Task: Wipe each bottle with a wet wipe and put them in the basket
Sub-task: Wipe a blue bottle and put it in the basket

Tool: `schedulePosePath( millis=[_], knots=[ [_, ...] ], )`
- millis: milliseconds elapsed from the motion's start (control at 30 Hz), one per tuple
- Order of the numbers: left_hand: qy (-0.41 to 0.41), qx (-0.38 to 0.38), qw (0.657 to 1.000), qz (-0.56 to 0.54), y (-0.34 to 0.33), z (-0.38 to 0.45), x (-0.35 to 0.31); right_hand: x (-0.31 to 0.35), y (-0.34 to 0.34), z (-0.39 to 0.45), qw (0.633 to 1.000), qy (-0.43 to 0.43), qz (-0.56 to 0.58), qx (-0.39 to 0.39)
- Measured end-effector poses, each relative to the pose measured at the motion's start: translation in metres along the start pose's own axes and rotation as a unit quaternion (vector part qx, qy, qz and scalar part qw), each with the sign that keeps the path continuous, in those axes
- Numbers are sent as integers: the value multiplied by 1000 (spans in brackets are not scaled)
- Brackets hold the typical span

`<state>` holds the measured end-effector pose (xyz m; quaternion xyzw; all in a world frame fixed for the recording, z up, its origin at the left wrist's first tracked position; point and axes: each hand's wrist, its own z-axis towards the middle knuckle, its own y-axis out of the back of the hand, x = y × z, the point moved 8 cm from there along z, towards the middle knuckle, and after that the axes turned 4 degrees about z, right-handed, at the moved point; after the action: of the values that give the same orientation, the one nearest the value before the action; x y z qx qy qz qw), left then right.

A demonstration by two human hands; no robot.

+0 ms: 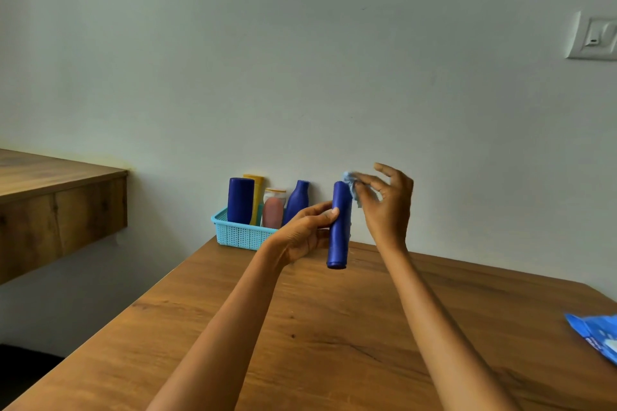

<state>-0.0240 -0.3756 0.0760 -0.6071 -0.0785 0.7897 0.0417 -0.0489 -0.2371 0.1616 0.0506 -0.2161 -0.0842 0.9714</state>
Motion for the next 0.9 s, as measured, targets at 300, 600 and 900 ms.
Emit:
schedulePosePath(
  millis=[300,600,900],
  knots=[
    [-55,-70,995,-39,16,6,-13,14,-30,-16,983,77,62,153],
    [-12,-186,971,-150,36,6,0,13,-39,-27,972,94,29,213],
    [18,-146,976,-163,33,-3,6,-10,-27,-18,985,-70,123,101]
  ],
)
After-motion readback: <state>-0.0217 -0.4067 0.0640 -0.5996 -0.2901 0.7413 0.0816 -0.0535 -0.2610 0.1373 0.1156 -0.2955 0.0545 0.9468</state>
